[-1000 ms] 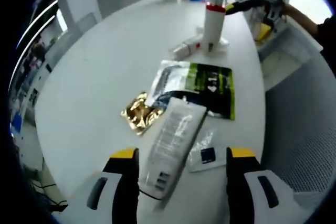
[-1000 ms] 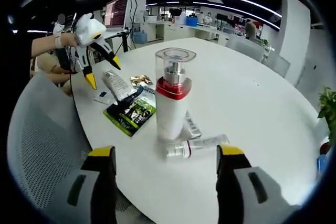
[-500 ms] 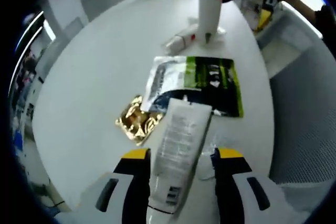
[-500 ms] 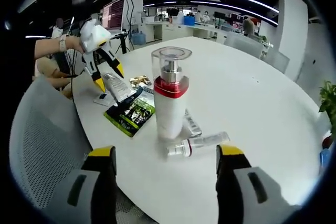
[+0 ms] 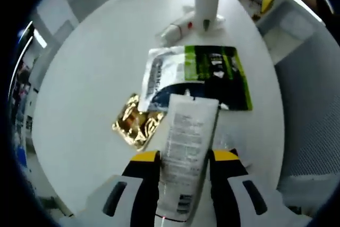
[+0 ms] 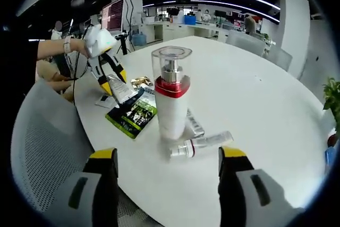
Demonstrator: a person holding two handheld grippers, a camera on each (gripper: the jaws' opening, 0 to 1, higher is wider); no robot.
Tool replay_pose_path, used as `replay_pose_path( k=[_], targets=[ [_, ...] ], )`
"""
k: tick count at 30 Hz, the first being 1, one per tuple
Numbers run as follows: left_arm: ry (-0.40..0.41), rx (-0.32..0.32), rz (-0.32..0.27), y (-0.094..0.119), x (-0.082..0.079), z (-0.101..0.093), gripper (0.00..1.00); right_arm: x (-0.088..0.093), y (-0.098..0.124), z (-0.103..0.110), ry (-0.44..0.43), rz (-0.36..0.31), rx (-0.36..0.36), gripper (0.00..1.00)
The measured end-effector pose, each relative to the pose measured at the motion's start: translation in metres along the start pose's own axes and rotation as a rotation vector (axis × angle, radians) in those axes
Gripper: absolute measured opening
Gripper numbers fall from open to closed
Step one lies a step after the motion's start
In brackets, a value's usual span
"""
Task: Arrange the skincare products in the storage area until every visible bottle or jar stands upright without overlapping.
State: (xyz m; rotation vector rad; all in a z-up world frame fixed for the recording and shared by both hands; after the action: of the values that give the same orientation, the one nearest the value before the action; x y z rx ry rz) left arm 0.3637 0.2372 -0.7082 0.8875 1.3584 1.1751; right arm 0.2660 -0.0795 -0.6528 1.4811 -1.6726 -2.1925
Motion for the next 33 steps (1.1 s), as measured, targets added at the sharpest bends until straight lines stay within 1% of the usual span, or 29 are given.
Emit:
replay_pose_path(
  k=[4, 8, 10, 14, 18, 22, 29, 30, 31, 32, 33],
  targets=[
    [-0.012, 0.01, 0.009, 0.0, -0.001, 0.0, 0.32, 0.001, 0.001, 0.001, -0.005, 0.0, -0.007, 0.77],
    [-0.043, 0.022, 0.011, -0.001, -0.002, 0.001, 0.31, 0.001, 0.001, 0.003, -0.009, -0.002, -0.015, 0.77],
    [-0.043, 0.022, 0.016, -0.001, -0.002, 0.001, 0.31, 0.001, 0.0, 0.004, -0.014, -0.006, -0.022, 0.77],
    [-0.065, 0.021, -0.003, -0.001, 0.0, 0.001, 0.3, 0.0, 0.0, 0.006, -0.017, -0.005, -0.023, 0.76],
    [-0.046, 0.007, -0.003, -0.001, 0.0, 0.001, 0.27, 0.0, 0.0, 0.01, -0.016, -0.007, -0.035, 0.76],
    [-0.049, -0.008, -0.02, 0.0, 0.002, 0.0, 0.25, 0.0, 0.001, 0.012, -0.015, -0.009, -0.039, 0.76],
    [-0.013, -0.05, -0.055, 0.006, 0.007, -0.001, 0.23, -0.003, 0.002, 0.016, -0.008, -0.025, -0.048, 0.76],
    [0.011, -0.078, -0.074, 0.008, 0.009, 0.0, 0.23, -0.004, 0.002, 0.017, -0.008, -0.028, -0.049, 0.75],
    [0.034, -0.093, -0.09, 0.01, 0.01, 0.001, 0.23, -0.004, 0.002, 0.017, -0.006, -0.028, -0.05, 0.75],
    [0.039, -0.086, -0.095, 0.013, 0.011, 0.001, 0.23, -0.004, 0.002, 0.018, -0.003, -0.031, -0.05, 0.75],
    [0.057, -0.094, -0.117, 0.017, 0.013, 0.002, 0.23, -0.005, 0.002, 0.018, -0.004, -0.033, -0.051, 0.75]
  ],
)
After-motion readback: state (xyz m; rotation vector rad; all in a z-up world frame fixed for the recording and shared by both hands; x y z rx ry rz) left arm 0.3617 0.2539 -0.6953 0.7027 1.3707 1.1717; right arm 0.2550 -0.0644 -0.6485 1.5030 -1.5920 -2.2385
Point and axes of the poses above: the point that each gripper's makers call its tool centre point, and the gripper's own axes: y roughly backward along the fingers, z roughly to its left, x roughly out of its underside, the point moved 8 cm from there along y, roughly backward along the fingers, and after that the axes turned 8 degrees about z, right-handed, at the moved point
